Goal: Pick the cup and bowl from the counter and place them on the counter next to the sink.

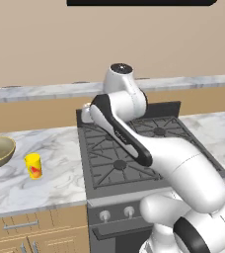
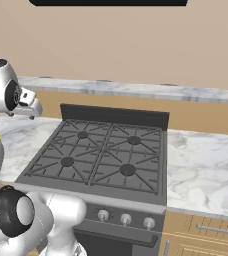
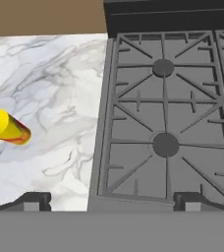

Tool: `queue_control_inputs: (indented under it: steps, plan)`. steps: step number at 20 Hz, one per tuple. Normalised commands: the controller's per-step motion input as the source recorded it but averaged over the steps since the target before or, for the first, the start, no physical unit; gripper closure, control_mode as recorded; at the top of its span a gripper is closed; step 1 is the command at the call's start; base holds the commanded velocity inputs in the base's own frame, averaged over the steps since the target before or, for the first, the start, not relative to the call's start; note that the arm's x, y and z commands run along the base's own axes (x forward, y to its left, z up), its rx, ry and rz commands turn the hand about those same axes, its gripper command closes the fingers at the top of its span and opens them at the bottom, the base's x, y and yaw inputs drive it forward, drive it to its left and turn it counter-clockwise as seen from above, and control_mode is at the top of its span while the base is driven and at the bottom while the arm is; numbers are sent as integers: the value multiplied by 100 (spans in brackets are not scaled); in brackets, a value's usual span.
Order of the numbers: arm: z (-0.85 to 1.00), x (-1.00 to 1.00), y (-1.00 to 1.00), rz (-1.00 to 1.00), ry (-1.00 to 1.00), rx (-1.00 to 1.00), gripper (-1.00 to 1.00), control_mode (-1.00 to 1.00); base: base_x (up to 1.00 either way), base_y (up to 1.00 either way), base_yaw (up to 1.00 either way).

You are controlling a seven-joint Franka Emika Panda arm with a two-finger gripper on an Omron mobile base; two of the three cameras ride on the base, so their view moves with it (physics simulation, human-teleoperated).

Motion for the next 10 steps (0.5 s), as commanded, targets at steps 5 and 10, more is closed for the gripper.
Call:
queue_control_inputs:
  steps: [5,10]
  plan:
    - [0,0,41,1,-2,18,-100,-100,0,0,0]
    - [0,0,51,3,0,6,-100,-100,0,0,0]
